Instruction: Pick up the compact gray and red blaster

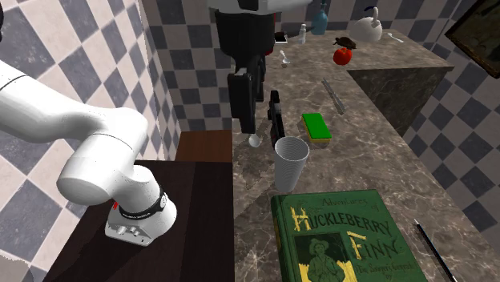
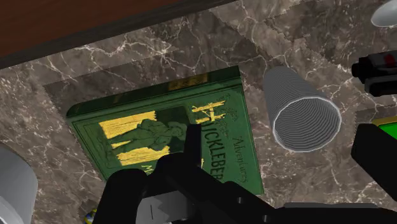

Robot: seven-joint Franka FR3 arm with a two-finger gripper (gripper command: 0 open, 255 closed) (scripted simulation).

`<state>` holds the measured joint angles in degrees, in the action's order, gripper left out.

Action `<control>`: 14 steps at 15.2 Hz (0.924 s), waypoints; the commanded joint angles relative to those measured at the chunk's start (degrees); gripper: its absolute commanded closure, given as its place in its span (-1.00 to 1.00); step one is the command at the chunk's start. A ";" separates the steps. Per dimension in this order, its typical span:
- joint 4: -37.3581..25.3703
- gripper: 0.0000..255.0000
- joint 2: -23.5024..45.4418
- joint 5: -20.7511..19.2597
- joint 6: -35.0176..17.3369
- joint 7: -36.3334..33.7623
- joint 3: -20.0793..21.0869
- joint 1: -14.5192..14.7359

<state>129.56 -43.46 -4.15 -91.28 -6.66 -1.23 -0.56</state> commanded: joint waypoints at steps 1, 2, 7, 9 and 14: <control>0.00 -1.00 0.00 0.00 0.00 0.00 0.00 0.00; 1.39 -1.00 -0.67 1.09 -0.23 -3.46 1.32 -0.46; 6.83 -1.00 -2.44 7.56 -1.99 -20.68 8.44 -2.56; 8.29 -1.00 -2.33 10.44 -3.08 -27.57 11.46 -3.28; 10.09 -1.00 0.13 17.68 -6.96 -44.64 19.28 -5.12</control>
<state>139.45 -44.47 11.98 -96.90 -47.40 16.32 -5.18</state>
